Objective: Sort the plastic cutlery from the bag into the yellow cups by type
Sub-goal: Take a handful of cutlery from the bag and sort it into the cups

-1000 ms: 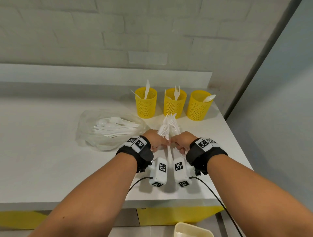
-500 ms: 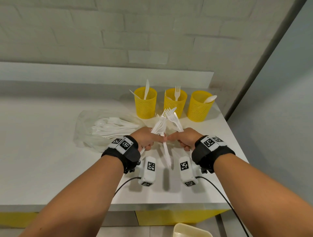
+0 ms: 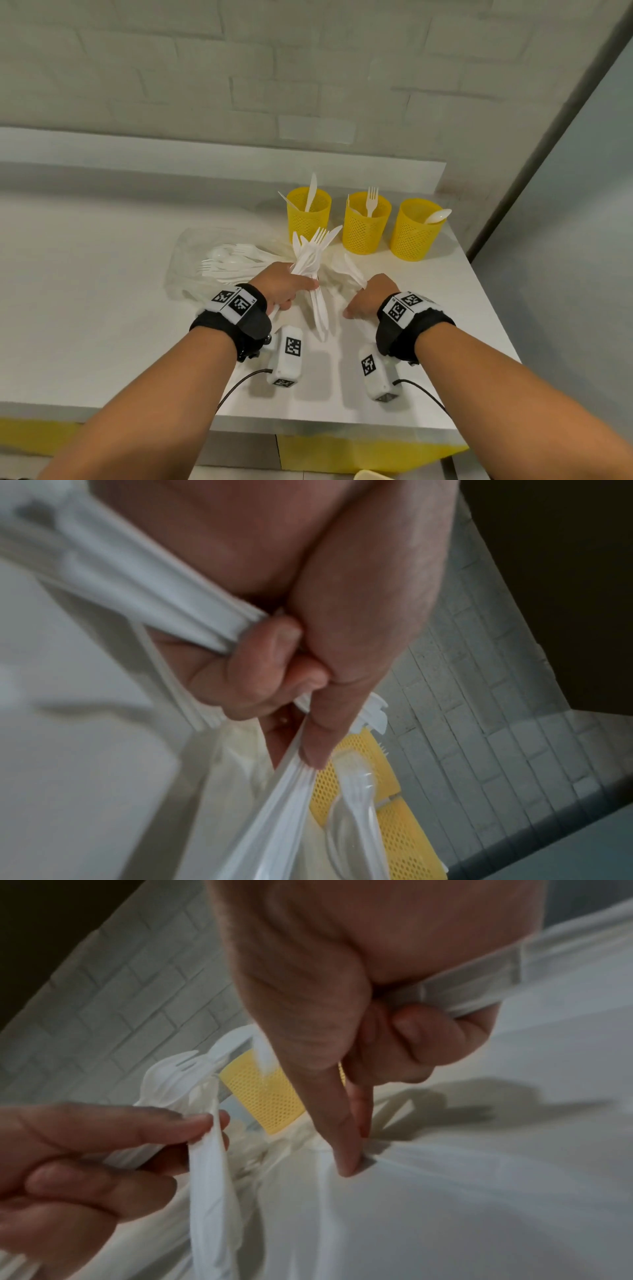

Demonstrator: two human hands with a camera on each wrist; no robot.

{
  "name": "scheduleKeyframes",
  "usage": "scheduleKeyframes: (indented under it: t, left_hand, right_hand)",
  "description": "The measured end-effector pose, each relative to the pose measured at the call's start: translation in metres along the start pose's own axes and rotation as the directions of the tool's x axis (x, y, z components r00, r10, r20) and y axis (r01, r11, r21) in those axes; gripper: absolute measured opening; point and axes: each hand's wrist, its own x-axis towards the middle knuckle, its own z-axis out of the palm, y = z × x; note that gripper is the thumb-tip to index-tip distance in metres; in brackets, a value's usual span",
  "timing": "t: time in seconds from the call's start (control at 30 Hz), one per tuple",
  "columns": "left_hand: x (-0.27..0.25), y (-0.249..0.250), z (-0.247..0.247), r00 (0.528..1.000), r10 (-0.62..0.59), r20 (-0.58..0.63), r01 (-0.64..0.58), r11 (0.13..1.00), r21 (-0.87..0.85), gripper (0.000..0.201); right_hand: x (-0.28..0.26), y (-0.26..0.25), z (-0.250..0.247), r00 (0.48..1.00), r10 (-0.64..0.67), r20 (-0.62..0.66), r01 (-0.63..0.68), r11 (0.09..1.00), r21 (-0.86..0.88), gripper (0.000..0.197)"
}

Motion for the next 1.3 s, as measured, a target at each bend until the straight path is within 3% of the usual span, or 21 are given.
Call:
scheduleKeyframes:
  t: [0.2, 0.33, 0.43, 0.53, 0.63, 0.77, 0.87, 1.03, 1.1, 1.3]
  left_hand:
    - [-0.006, 0.014, -0.008, 0.994, 0.078, -0.077, -0.086, 0.992, -0.095, 0.015]
    - [-0.007, 0.039, -0.019, 0.955, 0.192, -0.224, -0.232, 0.959, -0.165, 0.009]
    - [-0.007, 0.07, -0.027, 0.89, 0.291, -0.35, -0.354, 0.926, -0.131, 0.005]
    - [-0.001, 0.101, -0.032, 0.777, 0.415, -0.473, -0.481, 0.876, -0.022, 0.008]
    - [0.014, 0.122, -0.035, 0.681, 0.5, -0.535, -0.499, 0.851, 0.162, 0.017]
    - [0.036, 0.136, -0.037, 0.61, 0.542, -0.578, -0.423, 0.839, 0.341, 0.021]
    - [0.056, 0.134, -0.036, 0.638, 0.561, -0.528, -0.373, 0.824, 0.426, 0.023]
    - [0.086, 0.113, -0.028, 0.786, 0.467, -0.405, -0.241, 0.835, 0.494, 0.02]
    - [0.093, 0.106, -0.029, 0.83, 0.418, -0.369, -0.185, 0.831, 0.525, 0.018]
    - [0.101, 0.107, -0.038, 0.889, 0.349, -0.296, -0.132, 0.815, 0.564, 0.014]
  right_hand:
    - [0.004, -0.002, -0.012, 0.997, -0.049, 0.056, 0.037, 0.98, 0.197, 0.025]
    - [0.007, -0.024, -0.04, 0.979, -0.202, 0.009, 0.167, 0.835, 0.525, 0.022]
    - [0.008, -0.056, -0.069, 0.951, -0.283, -0.121, 0.287, 0.672, 0.683, 0.015]
    - [0.01, -0.091, -0.091, 0.925, -0.284, -0.253, 0.372, 0.544, 0.752, 0.012]
    - [0.023, -0.117, -0.097, 0.903, -0.264, -0.339, 0.429, 0.492, 0.758, 0.013]
    - [0.05, -0.132, -0.094, 0.889, -0.244, -0.388, 0.458, 0.492, 0.74, 0.013]
    - [0.072, -0.133, -0.085, 0.901, -0.23, -0.367, 0.432, 0.531, 0.729, 0.013]
    - [0.097, -0.124, -0.063, 0.913, -0.233, -0.334, 0.404, 0.622, 0.67, 0.003]
    - [0.103, -0.118, -0.057, 0.911, -0.243, -0.333, 0.406, 0.664, 0.627, 0.008]
    - [0.114, -0.116, -0.053, 0.907, -0.274, -0.32, 0.407, 0.768, 0.496, 0.017]
